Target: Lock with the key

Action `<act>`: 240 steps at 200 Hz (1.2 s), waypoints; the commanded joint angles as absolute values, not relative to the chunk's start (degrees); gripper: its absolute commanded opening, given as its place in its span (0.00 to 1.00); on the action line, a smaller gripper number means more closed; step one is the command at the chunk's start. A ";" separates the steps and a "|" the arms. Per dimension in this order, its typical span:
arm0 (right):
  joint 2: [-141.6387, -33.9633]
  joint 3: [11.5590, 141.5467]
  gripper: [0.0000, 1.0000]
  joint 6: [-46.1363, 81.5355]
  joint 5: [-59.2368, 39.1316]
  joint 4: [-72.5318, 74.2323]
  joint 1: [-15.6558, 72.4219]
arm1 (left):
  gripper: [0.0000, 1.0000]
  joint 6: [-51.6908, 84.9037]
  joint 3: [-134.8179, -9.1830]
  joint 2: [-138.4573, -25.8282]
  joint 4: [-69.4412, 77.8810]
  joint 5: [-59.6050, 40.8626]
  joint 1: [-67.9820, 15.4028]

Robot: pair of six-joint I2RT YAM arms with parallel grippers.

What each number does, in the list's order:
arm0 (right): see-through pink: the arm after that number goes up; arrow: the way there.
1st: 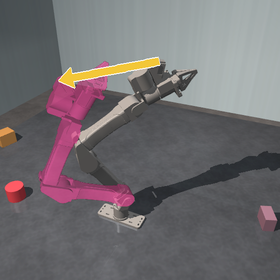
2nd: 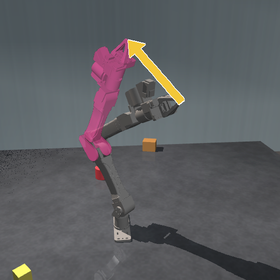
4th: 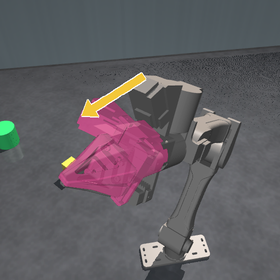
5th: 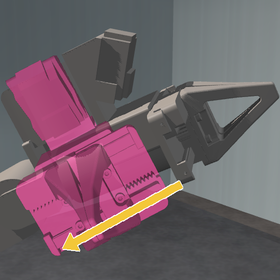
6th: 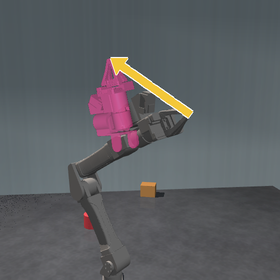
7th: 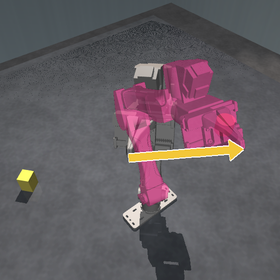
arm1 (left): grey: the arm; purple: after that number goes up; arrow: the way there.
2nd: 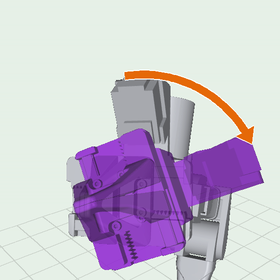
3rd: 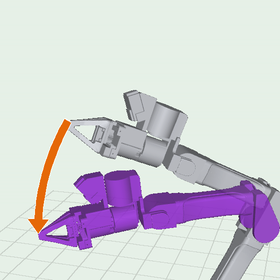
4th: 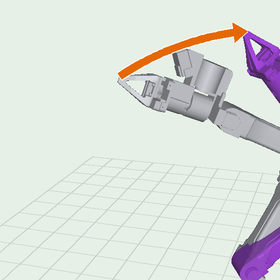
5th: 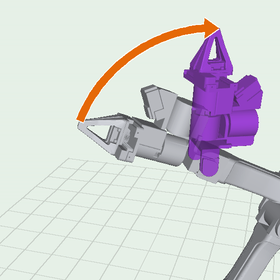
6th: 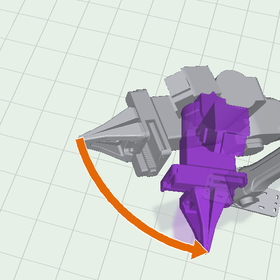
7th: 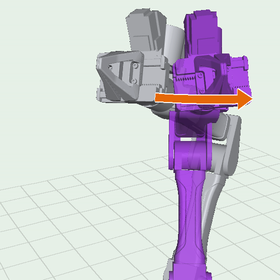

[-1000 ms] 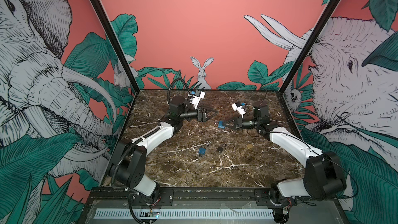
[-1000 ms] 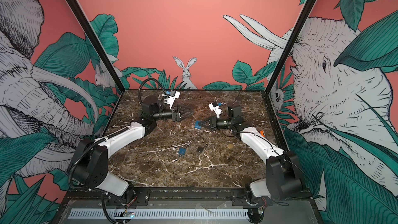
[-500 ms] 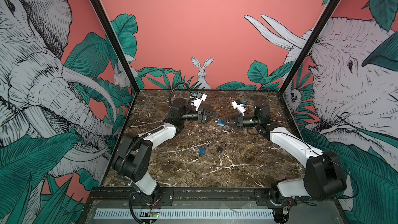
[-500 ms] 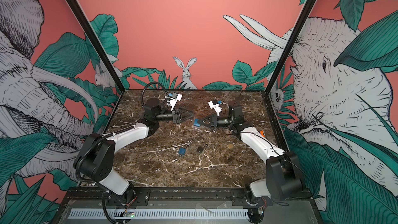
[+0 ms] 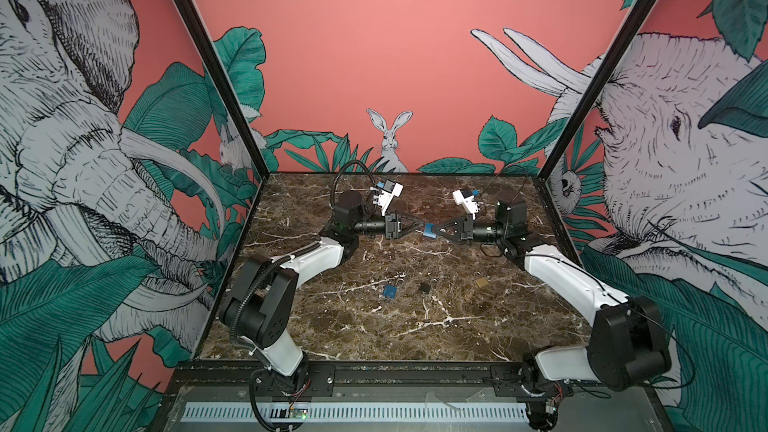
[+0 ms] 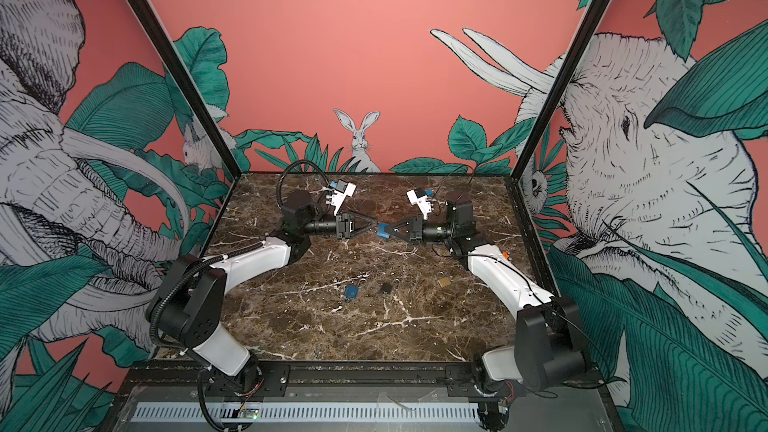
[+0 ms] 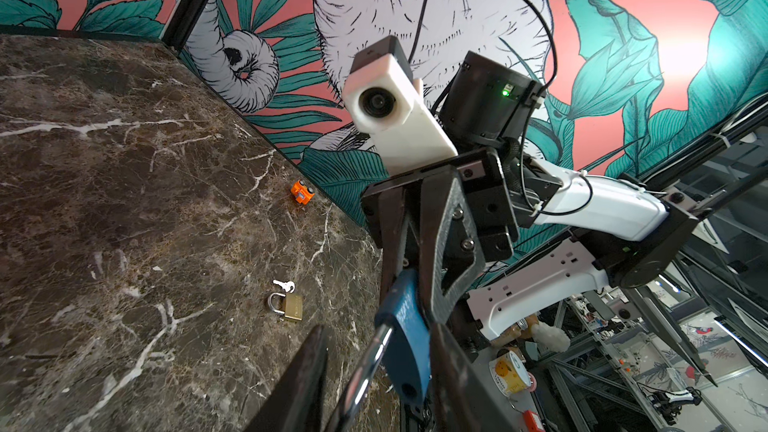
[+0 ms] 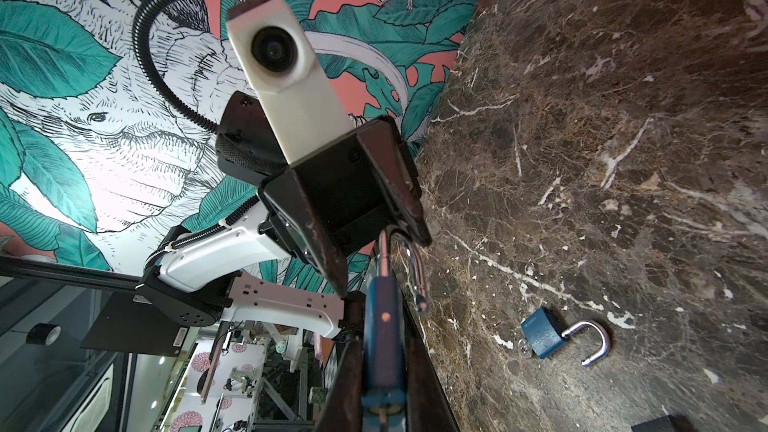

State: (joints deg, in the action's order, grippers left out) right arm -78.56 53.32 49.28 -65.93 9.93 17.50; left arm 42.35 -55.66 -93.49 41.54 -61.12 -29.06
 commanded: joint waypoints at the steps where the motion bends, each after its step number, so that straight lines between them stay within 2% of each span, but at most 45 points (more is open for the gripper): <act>1: -75.63 55.11 0.00 47.29 -65.40 11.90 16.97 | 0.40 43.40 -56.25 -92.99 43.86 -62.46 -29.44; 50: -73.82 53.53 0.00 45.75 -65.39 11.74 15.92 | 0.34 44.30 -55.64 -92.99 44.68 -61.96 -29.44; 101: -74.11 53.17 0.00 45.23 -65.48 11.44 15.91 | 0.21 45.37 -55.44 -92.91 45.79 -61.70 -29.53; 150: -74.94 53.41 0.00 43.70 -65.46 10.14 15.91 | 0.16 45.74 -55.59 -93.21 45.99 -61.67 -29.63; 162: -74.82 53.98 0.00 41.03 -64.89 6.84 15.91 | 0.10 45.99 -55.65 -93.34 46.02 -61.69 -29.61; 173: -74.64 54.51 0.00 38.60 -64.49 4.20 15.91 | 0.00 46.22 -55.77 -93.27 46.14 -61.60 -29.74; 240: -74.05 52.96 0.00 36.40 -62.55 7.81 15.89 | 0.00 49.15 -55.45 -93.16 48.59 -60.98 -30.71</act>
State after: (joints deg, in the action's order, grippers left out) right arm -75.20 53.30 38.52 -64.62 5.61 15.73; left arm 47.11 -55.66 -93.97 43.29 -61.49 -29.50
